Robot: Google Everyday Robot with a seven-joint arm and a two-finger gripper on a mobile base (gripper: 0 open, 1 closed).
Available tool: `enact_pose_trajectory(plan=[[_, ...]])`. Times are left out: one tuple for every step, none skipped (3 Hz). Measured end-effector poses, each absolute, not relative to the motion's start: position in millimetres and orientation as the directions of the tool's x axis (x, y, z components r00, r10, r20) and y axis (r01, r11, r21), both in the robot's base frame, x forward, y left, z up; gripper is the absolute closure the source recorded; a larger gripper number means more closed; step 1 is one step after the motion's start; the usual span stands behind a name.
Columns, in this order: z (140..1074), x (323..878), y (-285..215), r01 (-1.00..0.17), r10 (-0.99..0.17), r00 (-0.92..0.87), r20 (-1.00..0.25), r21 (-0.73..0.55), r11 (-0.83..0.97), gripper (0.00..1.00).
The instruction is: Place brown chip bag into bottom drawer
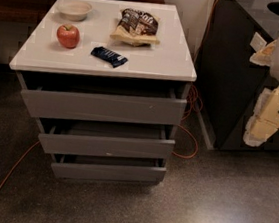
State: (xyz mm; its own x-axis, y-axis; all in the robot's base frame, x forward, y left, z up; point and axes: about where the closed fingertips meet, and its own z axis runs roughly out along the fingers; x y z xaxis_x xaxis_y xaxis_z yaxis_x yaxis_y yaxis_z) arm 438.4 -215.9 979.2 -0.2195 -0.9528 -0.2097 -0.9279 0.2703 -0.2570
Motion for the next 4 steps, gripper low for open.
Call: enact_pose_trajectory(plan=[[979.2, 438.4, -215.9, -0.928, -0.953, -0.219, -0.210, -0.257, 0.270, 0.00], [951.1, 445.3, -210.9, -0.936, -0.958, -0.200, -0.207, -0.249, 0.249, 0.00], [893.4, 450.6, -211.3, -0.944, -0.954, -0.208, -0.217, -0.212, 0.254, 0.00], [829.4, 463.1, -212.5, -0.947, -0.941, -0.211, -0.266, -0.184, 0.264, 0.00]])
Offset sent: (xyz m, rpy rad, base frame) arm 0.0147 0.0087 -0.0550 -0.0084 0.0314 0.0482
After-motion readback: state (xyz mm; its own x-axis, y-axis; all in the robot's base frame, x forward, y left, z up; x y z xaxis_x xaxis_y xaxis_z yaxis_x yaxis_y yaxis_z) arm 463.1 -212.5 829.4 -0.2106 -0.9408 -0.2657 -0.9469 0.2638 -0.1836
